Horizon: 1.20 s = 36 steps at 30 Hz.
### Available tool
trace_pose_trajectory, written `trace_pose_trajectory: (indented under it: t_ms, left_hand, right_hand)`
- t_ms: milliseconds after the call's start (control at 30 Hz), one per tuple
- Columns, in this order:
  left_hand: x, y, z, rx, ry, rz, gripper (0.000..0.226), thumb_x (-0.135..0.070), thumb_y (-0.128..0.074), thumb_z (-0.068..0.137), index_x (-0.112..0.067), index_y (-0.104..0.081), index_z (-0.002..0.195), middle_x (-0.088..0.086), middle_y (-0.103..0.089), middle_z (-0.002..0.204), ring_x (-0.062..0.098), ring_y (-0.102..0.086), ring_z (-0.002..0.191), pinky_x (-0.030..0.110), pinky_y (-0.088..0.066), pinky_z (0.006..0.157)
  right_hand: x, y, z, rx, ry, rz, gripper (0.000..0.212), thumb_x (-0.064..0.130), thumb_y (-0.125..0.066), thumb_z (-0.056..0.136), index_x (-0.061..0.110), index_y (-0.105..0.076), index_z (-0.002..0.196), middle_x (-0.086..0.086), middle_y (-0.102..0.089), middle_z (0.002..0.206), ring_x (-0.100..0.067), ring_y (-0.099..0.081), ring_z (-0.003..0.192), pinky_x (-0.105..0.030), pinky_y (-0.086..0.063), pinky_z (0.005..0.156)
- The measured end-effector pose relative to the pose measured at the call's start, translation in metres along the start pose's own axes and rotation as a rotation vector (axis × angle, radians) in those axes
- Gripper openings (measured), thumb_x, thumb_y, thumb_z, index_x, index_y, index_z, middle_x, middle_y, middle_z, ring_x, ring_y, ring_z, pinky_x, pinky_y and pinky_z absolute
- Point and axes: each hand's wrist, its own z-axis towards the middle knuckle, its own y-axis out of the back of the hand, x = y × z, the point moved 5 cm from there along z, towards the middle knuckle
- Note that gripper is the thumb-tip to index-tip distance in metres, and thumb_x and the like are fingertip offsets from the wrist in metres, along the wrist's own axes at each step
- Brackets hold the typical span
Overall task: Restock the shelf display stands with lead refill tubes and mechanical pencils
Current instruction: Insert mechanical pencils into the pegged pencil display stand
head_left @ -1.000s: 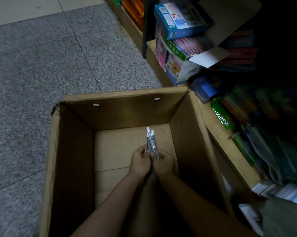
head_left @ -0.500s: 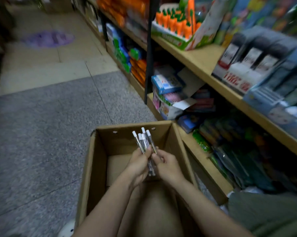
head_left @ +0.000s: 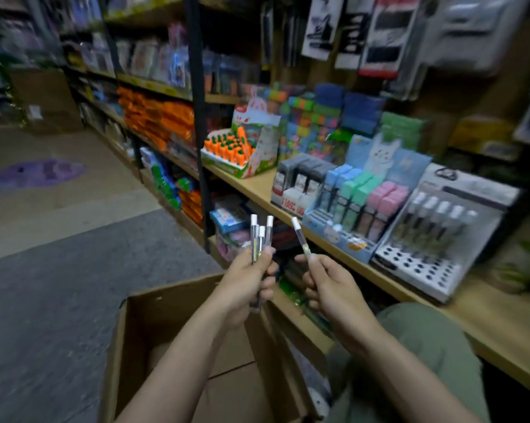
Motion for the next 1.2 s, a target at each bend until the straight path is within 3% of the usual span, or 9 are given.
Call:
trace_pose_trajectory:
  t_ms: [167,267,467,567,667,800,933,1033,1200]
  left_hand:
    - [-0.019,-0.070,-0.008,0.205,-0.149,0.073,0.011,-0.033,-0.057,0.096,-0.025,-0.061,0.089,-0.008,-0.037,0.060,0.003,-0.027,0.042,0.015,-0.024,0.037]
    - [-0.029,-0.100,-0.011,0.253,-0.198,0.067,0.009,-0.033,-0.065,0.089,-0.025,-0.066,0.085,-0.010,-0.036,0.054,0.003,-0.028,0.041,0.016,-0.025,0.037]
    - [-0.031,-0.133,-0.004,0.287,-0.183,0.092,0.030,-0.034,-0.077,0.071,-0.015,-0.065,0.090,-0.009,-0.035,0.049,0.005,-0.026,0.039,0.016,-0.023,0.035]
    - [-0.031,-0.148,0.002,0.312,-0.190,0.140,0.027,-0.030,-0.074,0.076,-0.012,-0.064,0.095,-0.007,-0.032,0.052,0.008,-0.023,0.041,0.019,-0.019,0.037]
    - [-0.032,-0.166,0.007,0.316,-0.207,0.258,0.008,-0.023,-0.070,0.087,-0.021,-0.064,0.083,-0.008,-0.034,0.052,0.010,-0.023,0.042,0.020,-0.020,0.038]
    - [-0.028,-0.186,0.012,0.346,-0.234,0.377,0.027,-0.025,-0.068,0.090,-0.034,-0.063,0.065,-0.013,-0.038,0.045,0.007,-0.026,0.039,0.017,-0.024,0.036]
    - [-0.024,-0.188,0.023,0.351,-0.201,0.380,0.014,-0.039,-0.062,0.092,-0.030,-0.063,0.080,-0.013,-0.037,0.047,0.007,-0.026,0.040,0.020,-0.023,0.038]
    - [-0.015,-0.183,0.033,0.331,-0.102,0.289,0.031,-0.043,-0.053,0.096,-0.013,-0.056,0.105,-0.007,-0.035,0.065,0.007,-0.028,0.046,0.020,-0.028,0.041]
    - [0.005,-0.174,0.040,0.288,0.036,0.107,0.025,-0.030,-0.046,0.102,-0.010,-0.055,0.114,0.001,-0.042,0.078,0.008,-0.038,0.050,0.021,-0.032,0.044]
  right_hand:
    - [0.053,0.045,-0.024,-0.079,0.226,-0.090,0.023,0.025,-0.052,0.099,0.017,-0.072,0.107,0.007,-0.072,0.091,0.000,-0.064,0.082,-0.016,-0.048,0.075]
    - [0.064,0.063,-0.035,-0.121,0.248,-0.060,0.022,0.021,-0.054,0.098,0.019,-0.073,0.108,0.006,-0.075,0.101,-0.003,-0.066,0.094,-0.020,-0.050,0.084]
    - [0.076,0.098,-0.047,-0.076,0.298,-0.149,0.022,0.021,-0.057,0.097,0.036,-0.072,0.102,0.024,-0.071,0.104,0.010,-0.063,0.100,-0.007,-0.046,0.084]
    - [0.093,0.133,-0.045,-0.263,0.366,-0.379,0.017,0.028,-0.065,0.091,0.042,-0.073,0.087,0.022,-0.073,0.089,0.006,-0.065,0.086,-0.015,-0.050,0.077]
    - [0.113,0.158,-0.040,-0.386,0.436,-0.404,0.020,0.025,-0.071,0.087,0.030,-0.070,0.105,0.016,-0.072,0.083,0.000,-0.067,0.078,-0.018,-0.053,0.073]
    - [0.124,0.161,-0.035,-0.378,0.531,-0.498,0.038,0.017,-0.074,0.083,0.032,-0.062,0.116,0.021,-0.072,0.080,0.005,-0.068,0.075,-0.012,-0.051,0.073]
    - [0.133,0.187,-0.036,-0.503,0.611,-0.517,0.038,0.019,-0.074,0.084,0.036,-0.060,0.116,0.014,-0.071,0.078,0.003,-0.068,0.076,-0.009,-0.051,0.070]
    - [0.138,0.217,-0.036,-0.684,0.664,-0.603,0.025,0.024,-0.070,0.088,0.034,-0.062,0.110,0.023,-0.065,0.091,0.007,-0.064,0.086,-0.006,-0.048,0.074]
    - [0.111,0.226,-0.018,-0.684,0.638,-0.682,0.024,0.017,-0.068,0.089,0.027,-0.063,0.110,0.018,-0.065,0.090,0.012,-0.062,0.087,-0.003,-0.046,0.073]
